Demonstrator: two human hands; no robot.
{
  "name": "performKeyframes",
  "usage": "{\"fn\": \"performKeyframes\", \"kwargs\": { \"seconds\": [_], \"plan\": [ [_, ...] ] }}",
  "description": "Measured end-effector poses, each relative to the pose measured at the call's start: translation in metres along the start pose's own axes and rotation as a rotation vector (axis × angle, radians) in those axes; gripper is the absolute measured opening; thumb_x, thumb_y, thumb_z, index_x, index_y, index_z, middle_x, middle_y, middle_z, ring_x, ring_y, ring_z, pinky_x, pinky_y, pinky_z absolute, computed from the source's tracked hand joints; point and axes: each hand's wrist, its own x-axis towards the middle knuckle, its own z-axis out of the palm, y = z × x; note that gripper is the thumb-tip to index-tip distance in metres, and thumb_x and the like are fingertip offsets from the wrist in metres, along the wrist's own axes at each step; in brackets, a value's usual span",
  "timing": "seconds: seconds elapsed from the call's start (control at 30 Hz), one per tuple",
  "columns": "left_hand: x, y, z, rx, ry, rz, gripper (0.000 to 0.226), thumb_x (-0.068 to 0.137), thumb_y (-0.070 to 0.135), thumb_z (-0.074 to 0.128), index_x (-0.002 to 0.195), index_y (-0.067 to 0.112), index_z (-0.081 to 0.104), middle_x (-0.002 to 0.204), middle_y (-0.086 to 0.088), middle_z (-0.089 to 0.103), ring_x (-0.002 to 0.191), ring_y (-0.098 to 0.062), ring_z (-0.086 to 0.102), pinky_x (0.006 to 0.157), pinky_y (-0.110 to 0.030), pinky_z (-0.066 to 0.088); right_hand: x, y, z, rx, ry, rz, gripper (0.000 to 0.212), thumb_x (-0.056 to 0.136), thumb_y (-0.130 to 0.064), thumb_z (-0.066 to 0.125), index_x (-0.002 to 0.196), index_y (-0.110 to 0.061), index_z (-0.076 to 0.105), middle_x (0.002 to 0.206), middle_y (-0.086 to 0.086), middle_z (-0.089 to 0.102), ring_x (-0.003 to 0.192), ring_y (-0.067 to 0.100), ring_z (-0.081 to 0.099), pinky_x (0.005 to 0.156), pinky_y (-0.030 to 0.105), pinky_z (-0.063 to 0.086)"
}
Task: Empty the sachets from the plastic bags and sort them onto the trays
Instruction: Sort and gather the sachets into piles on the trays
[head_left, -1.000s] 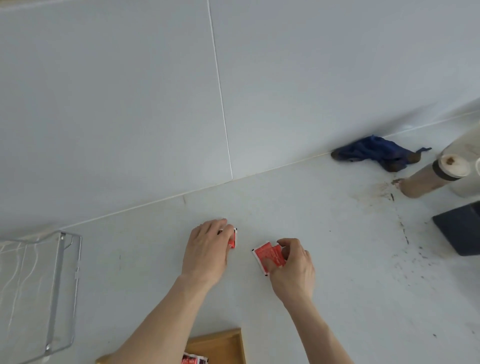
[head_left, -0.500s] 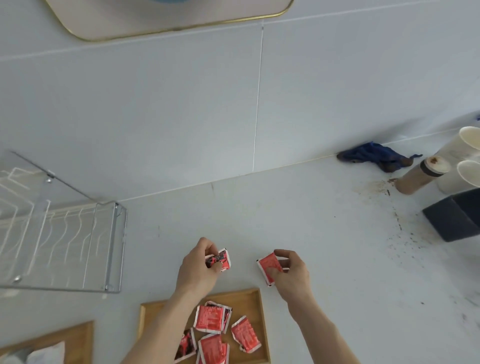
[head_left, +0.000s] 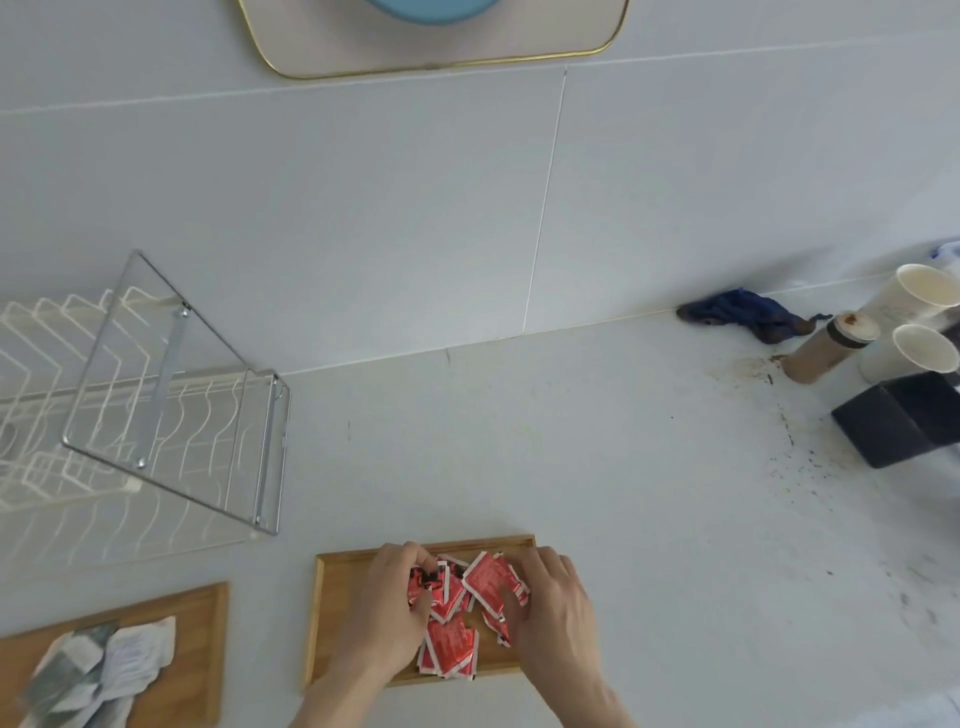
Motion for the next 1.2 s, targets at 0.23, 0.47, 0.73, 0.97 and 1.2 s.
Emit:
{"fn": "performKeyframes", "kwargs": {
  "seconds": [0.23,0.47,0.73,0.97,1.2],
  "plan": [
    [-0.022,-0.008,0.005,0.272,0.046,0.174,0.036,0.094,0.033,0.062,0.128,0.039,0.053,0.148,0.018,0.037,0.143,-0.011,0.031,0.118,-0.034,0.031,-0.022,0.011,0.022,-0.186,0.015,-0.22,0.042,0.096,-0.05,0.052,0.122,-0.023,0.071,0.134,0.001,0.069,0.13,0.027,0.06,0.097,0.042,0.057],
    [-0.03,-0.016,0.011,0.277,-0.059,0.132,0.048,0.1,0.044,0.048,0.146,0.039,0.035,0.161,0.017,0.025,0.15,-0.01,0.021,0.123,-0.033,0.027,-0.035,0.017,0.032,-0.265,0.004,-0.238,0.05,0.099,-0.046,0.042,0.133,-0.018,0.066,0.145,0.007,0.061,0.137,0.031,0.054,0.109,0.039,0.034],
    [-0.036,-0.032,-0.004,0.242,0.044,0.207,0.05,0.1,0.04,0.048,0.148,0.037,0.034,0.161,0.017,0.027,0.15,-0.009,0.019,0.124,-0.032,0.02,-0.042,0.002,0.026,-0.226,0.024,-0.185,0.052,0.099,-0.051,0.047,0.144,-0.025,0.055,0.156,0.005,0.049,0.148,0.026,0.039,0.117,0.041,0.027],
    [-0.05,-0.078,-0.047,0.243,0.127,0.321,0.057,0.096,0.039,0.055,0.149,0.036,0.033,0.16,0.015,0.031,0.15,-0.01,0.023,0.123,-0.029,0.008,-0.054,-0.055,0.03,-0.311,0.035,-0.125,0.065,0.097,-0.062,0.033,0.153,-0.03,0.04,0.163,0.008,0.036,0.154,0.028,0.025,0.124,0.045,0.024],
    [-0.092,-0.189,-0.126,0.162,0.228,0.309,0.059,0.099,0.038,0.048,0.153,0.035,0.025,0.165,0.014,0.018,0.154,-0.012,0.011,0.124,-0.034,0.009,-0.078,-0.174,0.083,-0.363,0.052,-0.134,0.071,0.096,-0.066,0.026,0.144,-0.022,0.054,0.153,0.012,0.051,0.143,0.034,0.046,0.115,0.052,0.039]
  ]
}}
